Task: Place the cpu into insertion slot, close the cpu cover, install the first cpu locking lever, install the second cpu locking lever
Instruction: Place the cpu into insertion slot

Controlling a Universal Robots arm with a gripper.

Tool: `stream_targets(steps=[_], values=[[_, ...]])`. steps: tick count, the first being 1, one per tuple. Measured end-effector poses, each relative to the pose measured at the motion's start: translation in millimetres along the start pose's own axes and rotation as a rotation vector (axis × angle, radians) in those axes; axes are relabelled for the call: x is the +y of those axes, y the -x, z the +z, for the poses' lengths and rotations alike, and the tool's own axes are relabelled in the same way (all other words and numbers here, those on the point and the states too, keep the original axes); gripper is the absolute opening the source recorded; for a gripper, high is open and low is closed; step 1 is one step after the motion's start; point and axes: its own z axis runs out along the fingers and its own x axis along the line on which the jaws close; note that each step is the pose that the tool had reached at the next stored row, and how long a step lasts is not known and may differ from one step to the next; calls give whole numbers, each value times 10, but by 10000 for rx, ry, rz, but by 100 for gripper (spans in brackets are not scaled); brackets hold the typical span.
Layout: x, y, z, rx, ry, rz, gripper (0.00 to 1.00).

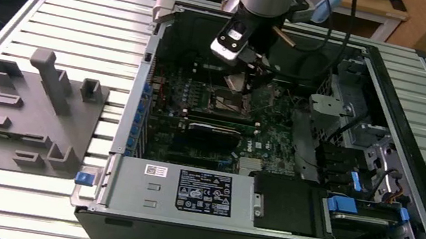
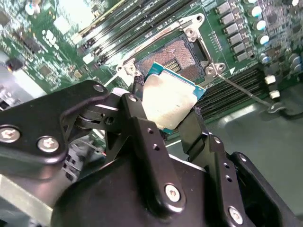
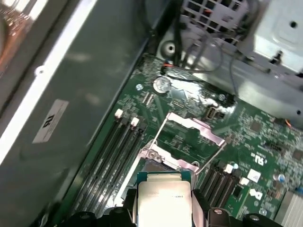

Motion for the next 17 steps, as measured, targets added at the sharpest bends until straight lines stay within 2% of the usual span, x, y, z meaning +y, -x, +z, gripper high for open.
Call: stream_targets(steps=[17], values=[[-2, 0, 28, -269, -14, 3074, 54]])
